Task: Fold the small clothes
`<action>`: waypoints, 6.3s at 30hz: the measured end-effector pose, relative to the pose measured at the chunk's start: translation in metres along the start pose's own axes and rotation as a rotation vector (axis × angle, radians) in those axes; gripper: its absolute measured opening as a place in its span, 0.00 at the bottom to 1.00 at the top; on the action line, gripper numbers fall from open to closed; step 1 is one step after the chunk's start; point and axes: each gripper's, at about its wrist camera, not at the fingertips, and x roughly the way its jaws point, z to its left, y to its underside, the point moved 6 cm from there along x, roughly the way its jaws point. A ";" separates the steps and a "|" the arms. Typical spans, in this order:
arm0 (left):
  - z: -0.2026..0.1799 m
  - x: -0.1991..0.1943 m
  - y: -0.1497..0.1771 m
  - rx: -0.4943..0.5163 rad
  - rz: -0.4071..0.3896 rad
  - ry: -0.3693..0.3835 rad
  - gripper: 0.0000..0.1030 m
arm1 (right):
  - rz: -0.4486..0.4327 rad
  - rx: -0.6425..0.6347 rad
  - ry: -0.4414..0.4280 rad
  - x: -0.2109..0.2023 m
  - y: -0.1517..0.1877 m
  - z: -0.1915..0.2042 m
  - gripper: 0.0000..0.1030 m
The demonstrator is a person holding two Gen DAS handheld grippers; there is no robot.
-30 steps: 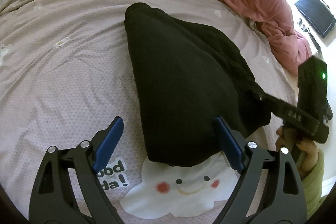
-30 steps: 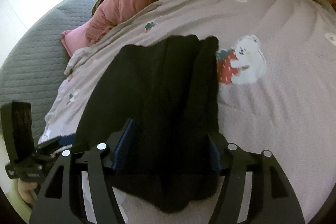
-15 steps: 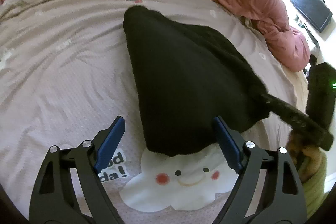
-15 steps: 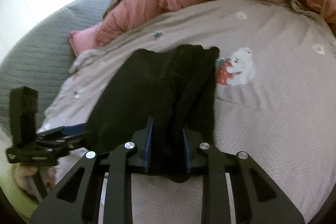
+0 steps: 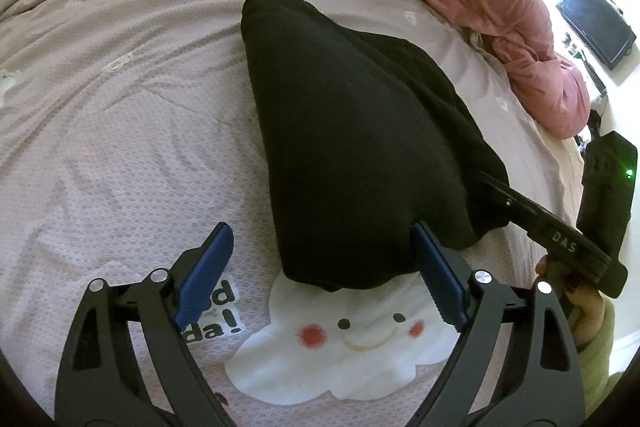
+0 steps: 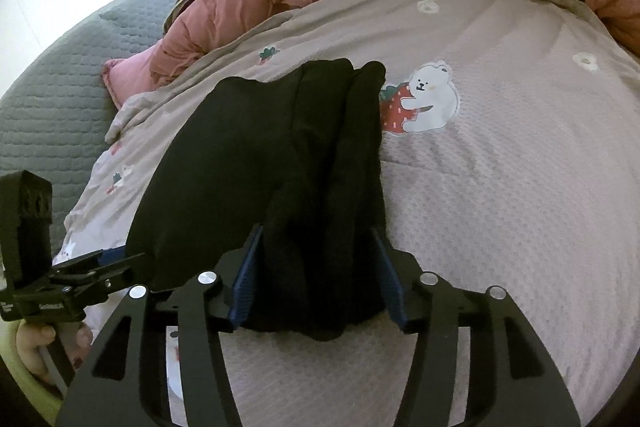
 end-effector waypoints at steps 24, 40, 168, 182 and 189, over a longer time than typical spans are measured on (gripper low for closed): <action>0.006 -0.017 -0.010 -0.016 -0.031 -0.024 0.91 | -0.061 0.054 0.068 -0.029 -0.006 -0.010 0.91; 0.012 -0.078 -0.014 0.025 -0.182 -0.111 0.91 | -0.190 -0.029 0.125 -0.078 -0.015 0.017 0.95; 0.054 -0.114 0.086 0.057 -0.200 -0.270 0.91 | -0.144 -0.128 0.280 -0.077 0.100 0.073 0.95; 0.055 -0.114 0.086 0.057 -0.196 -0.287 0.91 | -0.138 -0.119 0.291 -0.077 0.098 0.068 0.95; 0.057 -0.113 0.086 0.051 -0.191 -0.285 0.91 | -0.136 -0.098 0.315 -0.079 0.096 0.059 0.95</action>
